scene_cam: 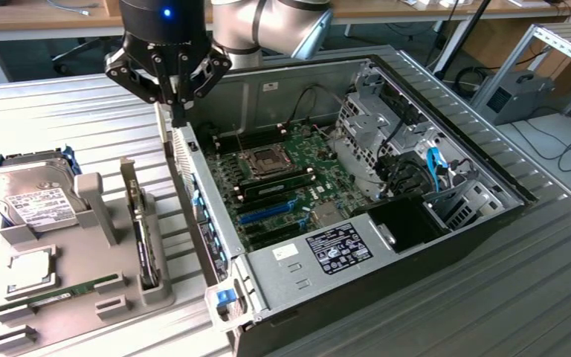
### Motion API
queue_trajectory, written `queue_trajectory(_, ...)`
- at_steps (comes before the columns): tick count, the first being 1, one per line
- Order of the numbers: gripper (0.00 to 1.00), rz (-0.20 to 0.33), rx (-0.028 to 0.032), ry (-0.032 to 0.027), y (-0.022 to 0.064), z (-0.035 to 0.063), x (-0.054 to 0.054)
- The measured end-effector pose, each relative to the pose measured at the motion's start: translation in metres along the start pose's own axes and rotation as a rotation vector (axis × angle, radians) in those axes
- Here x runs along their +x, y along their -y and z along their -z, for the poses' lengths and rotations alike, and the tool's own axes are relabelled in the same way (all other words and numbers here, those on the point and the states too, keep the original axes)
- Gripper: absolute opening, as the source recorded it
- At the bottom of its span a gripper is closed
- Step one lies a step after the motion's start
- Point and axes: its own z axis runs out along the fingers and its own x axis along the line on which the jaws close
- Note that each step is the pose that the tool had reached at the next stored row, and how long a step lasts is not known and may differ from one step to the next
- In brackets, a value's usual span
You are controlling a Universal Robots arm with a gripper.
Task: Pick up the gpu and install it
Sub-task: 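Reach for the gpu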
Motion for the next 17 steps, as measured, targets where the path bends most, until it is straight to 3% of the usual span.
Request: queue_trajectory(17,0.11,0.000,0.0000,0.0000,0.0006,-0.0006,0.0081)
